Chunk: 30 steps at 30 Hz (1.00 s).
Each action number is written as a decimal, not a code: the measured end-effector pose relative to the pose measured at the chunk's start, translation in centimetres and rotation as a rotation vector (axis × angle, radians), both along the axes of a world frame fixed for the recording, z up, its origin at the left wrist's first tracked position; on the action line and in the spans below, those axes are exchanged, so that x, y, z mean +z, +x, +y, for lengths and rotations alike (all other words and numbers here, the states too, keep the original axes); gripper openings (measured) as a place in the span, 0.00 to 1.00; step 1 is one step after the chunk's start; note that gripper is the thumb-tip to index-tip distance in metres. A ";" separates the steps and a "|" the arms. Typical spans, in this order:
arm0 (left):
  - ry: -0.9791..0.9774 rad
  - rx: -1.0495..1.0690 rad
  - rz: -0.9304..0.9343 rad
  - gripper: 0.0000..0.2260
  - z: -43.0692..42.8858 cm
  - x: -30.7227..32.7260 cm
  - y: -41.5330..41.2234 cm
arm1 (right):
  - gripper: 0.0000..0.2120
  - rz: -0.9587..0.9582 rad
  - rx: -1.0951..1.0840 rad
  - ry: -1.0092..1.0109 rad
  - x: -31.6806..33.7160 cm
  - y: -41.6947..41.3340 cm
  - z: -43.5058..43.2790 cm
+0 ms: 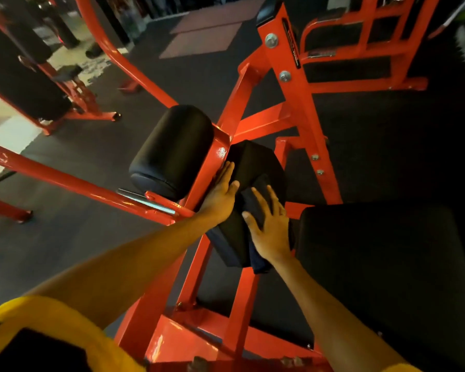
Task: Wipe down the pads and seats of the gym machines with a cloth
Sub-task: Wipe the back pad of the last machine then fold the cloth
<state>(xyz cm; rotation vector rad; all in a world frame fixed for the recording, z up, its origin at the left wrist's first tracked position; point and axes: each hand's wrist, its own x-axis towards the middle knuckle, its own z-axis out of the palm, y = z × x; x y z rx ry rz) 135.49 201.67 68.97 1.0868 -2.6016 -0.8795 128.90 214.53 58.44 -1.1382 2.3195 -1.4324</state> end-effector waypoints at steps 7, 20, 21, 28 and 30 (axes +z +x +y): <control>-0.141 -0.073 0.027 0.23 0.1 -1.9 1.7 | 0.30 -0.266 -0.199 0.163 5.2 1.7 -3.2; 0.110 0.018 0.162 0.23 0.0 -0.7 1.4 | 0.27 0.075 -0.160 0.024 3.4 8.4 1.5; 0.149 0.023 0.168 0.23 0.1 -0.7 1.4 | 0.27 0.099 -0.150 0.019 3.6 8.4 1.2; -0.004 -0.037 0.095 0.23 1.6 -0.8 1.6 | 0.29 -0.098 -0.229 0.009 -2.0 6.5 5.0; -0.059 -0.046 0.057 0.24 1.7 -0.8 1.7 | 0.28 -0.453 -0.392 0.072 -1.7 5.6 3.8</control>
